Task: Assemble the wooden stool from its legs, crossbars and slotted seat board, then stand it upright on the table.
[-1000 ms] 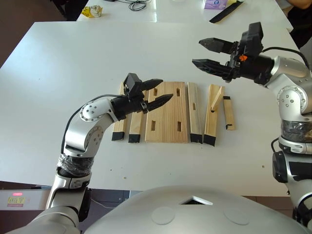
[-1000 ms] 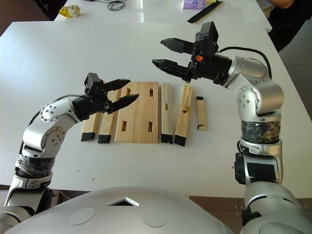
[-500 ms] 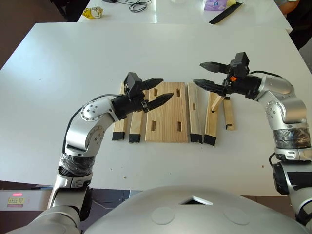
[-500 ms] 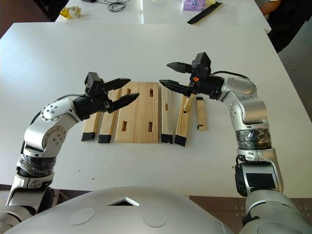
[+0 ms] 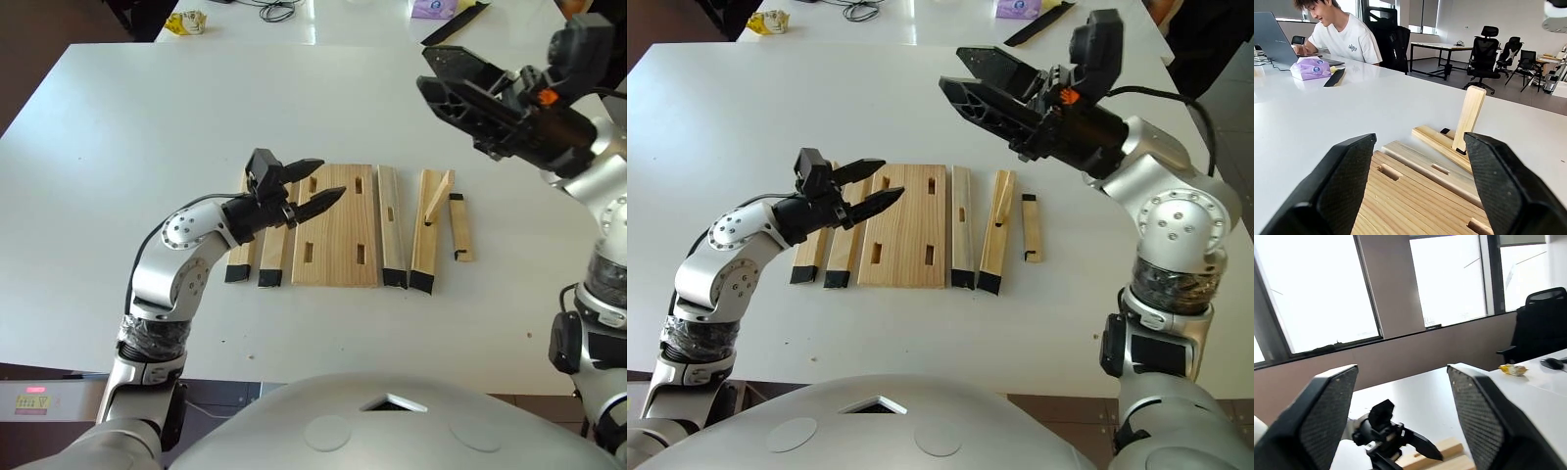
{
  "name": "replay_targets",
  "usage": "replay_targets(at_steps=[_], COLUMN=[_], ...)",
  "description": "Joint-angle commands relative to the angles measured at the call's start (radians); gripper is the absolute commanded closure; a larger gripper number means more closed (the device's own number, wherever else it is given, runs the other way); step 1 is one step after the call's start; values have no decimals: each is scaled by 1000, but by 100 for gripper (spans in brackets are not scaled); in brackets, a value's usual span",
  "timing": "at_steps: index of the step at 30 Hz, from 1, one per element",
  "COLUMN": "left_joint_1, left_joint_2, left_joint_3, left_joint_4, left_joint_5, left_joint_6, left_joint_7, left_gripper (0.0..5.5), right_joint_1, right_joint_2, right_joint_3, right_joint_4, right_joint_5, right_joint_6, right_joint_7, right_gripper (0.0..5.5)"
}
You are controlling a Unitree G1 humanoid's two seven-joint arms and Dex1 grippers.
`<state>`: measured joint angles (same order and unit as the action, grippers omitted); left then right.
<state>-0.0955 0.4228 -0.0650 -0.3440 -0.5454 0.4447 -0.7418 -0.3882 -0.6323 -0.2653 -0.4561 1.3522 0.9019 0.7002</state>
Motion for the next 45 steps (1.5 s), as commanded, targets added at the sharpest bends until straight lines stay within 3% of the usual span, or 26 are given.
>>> replay_targets(at_steps=[1, 6, 15, 30, 38, 45], left_joint_1=[25, 37, 22, 35, 58, 97], left_joint_2=[9, 12, 2, -8, -8, -3], left_joint_3=[15, 34, 26, 25, 31, 52], left_joint_4=[-11, -12, -3, -12, -31, -58], left_joint_5=[15, 16, 21, 19, 16, 11], left_joint_6=[-9, -12, -7, -12, -9, -10], left_joint_7=[12, 14, 15, 27, 35, 51], left_gripper=[217, 217, 217, 217, 217, 217], right_joint_1=[213, 395, 446, 467, 474, 464], right_joint_2=[-233, -374, -198, -259, -340, -315], right_joint_3=[37, 162, 375, 486, 431, 168], right_joint_4=[-108, -83, -49, 191, 186, 15], right_joint_5=[-46, -327, -614, -908, -929, -756], right_joint_6=[164, 77, -74, -260, -319, -111], right_joint_7=[95, 229, 109, 230, 313, 184], right_gripper=[214, 214, 214, 214, 214, 214])
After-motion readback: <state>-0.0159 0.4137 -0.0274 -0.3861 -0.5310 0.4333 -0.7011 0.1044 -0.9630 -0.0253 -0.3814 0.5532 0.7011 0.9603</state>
